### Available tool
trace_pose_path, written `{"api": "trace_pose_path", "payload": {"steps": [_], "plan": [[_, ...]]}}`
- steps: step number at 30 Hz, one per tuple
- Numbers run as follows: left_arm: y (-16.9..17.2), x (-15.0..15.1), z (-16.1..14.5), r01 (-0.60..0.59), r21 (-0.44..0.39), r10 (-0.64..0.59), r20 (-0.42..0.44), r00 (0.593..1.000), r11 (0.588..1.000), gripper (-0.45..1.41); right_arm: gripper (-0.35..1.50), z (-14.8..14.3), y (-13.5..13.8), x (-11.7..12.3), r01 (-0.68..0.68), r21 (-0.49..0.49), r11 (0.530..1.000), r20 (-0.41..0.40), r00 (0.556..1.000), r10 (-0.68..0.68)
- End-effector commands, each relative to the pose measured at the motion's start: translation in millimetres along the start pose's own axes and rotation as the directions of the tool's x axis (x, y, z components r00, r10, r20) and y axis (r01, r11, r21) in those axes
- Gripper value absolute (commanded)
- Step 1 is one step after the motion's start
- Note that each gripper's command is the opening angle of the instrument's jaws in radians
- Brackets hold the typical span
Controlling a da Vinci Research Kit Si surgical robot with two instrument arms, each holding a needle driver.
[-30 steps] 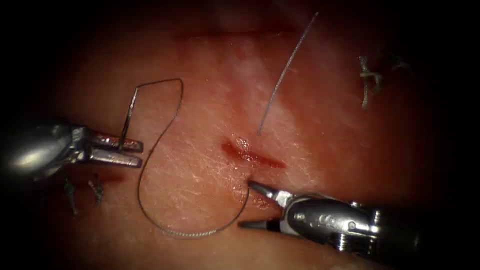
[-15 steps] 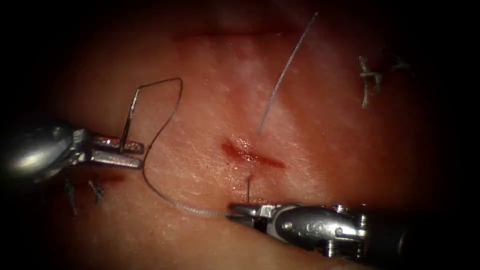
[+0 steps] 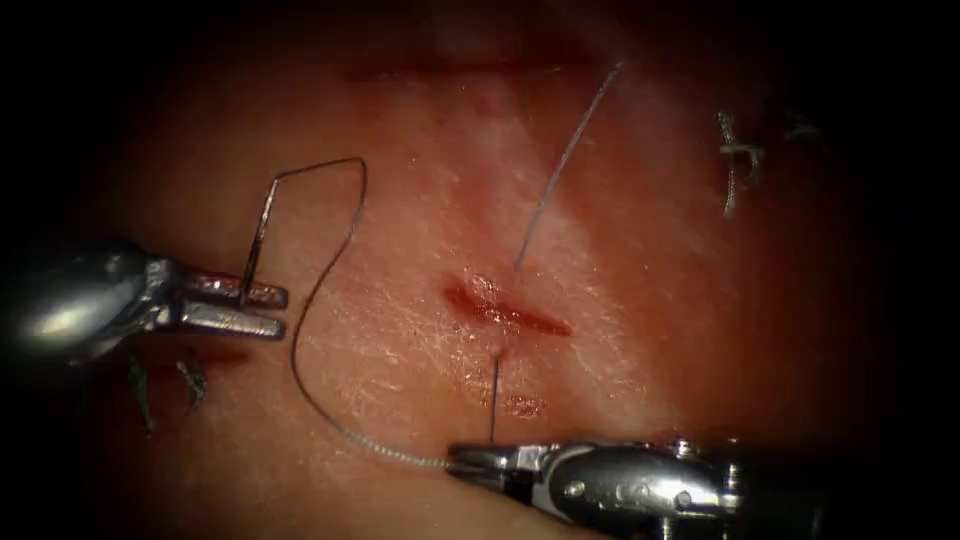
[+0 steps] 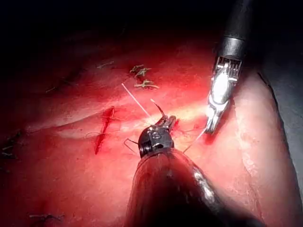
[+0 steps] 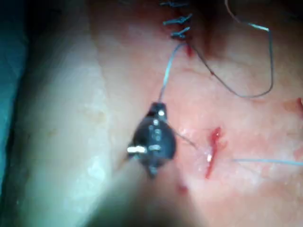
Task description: Wound Closure
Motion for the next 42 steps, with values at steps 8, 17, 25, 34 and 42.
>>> {"api": "trace_pose_path", "payload": {"steps": [8, 17, 25, 34, 42], "plan": [[-0.5, -0.1, 0.6, 0.0, -0.002, 0.0, -0.001, 1.0, 1.0, -0.45, 0.39, 0.6, 0.6, -0.2, -0.003, -0.037, 0.999, -0.007, 1.0, 0.003], [-2.5, -0.4, 0.0, 0.027, 0.012, -0.027, -0.041, 0.999, 1.0, -0.45, 1.3, -2.6, 0.3, 1.6, -0.098, -0.035, 0.995, -0.028, 0.995, 0.097], [-5.6, -4.3, -0.6, 0.031, -0.024, -0.033, -0.083, 0.996, 0.999, -0.45, 1.28, -4.5, 1.0, 1.5, -0.11, -0.063, 0.992, -0.052, 0.993, 0.107], [-9.3, -8.6, -2.5, 0.231, 0.043, -0.223, -0.142, 0.965, 0.972, 0.81, 1.26, -4.2, 0.8, 1.4, -0.109, -0.064, 0.992, -0.051, 0.993, 0.105], [-10.5, -10.2, -6.5, 0.277, 0.172, -0.252, -0.151, 0.956, 0.945, 1.21, 1.26, -4.2, 0.7, 1.3, -0.108, -0.064, 0.992, -0.051, 0.993, 0.104]]}}
